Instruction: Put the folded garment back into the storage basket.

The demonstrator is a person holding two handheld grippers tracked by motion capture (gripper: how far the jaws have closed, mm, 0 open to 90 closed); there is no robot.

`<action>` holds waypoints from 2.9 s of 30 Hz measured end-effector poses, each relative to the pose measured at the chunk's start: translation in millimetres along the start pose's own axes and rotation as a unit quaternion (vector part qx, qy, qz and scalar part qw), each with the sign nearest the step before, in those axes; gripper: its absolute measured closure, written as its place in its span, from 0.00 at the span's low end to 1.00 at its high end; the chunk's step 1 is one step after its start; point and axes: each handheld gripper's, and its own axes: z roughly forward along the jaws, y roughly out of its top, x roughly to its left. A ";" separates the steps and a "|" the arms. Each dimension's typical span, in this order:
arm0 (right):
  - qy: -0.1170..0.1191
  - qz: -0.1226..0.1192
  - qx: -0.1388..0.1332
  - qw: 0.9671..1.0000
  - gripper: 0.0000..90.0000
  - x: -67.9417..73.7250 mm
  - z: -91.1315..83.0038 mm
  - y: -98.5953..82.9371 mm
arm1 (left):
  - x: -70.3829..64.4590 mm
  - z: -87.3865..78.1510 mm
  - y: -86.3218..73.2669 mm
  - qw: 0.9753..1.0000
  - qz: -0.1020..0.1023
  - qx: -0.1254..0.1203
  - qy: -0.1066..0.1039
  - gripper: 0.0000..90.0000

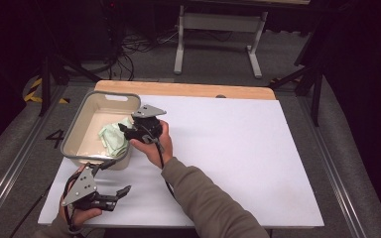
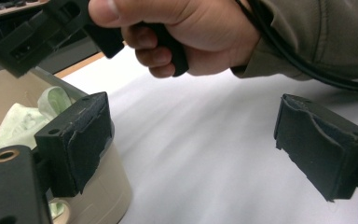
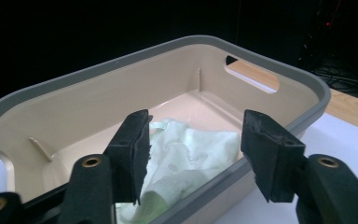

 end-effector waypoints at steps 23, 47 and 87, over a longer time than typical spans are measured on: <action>-0.004 -0.034 -0.009 0.999 0.39 -10.5 -33.5 6.7 | -0.8 1.8 -0.4 1.000 0.003 0.006 0.001 0.13; -0.015 -0.095 -0.014 0.995 0.31 -13.3 -80.1 14.9 | -1.9 3.0 -0.2 1.000 0.008 0.011 0.003 0.14; -0.047 -0.115 -0.037 0.992 0.07 -29.6 -135.0 8.5 | -2.6 4.6 -0.5 1.000 0.007 0.016 0.004 0.14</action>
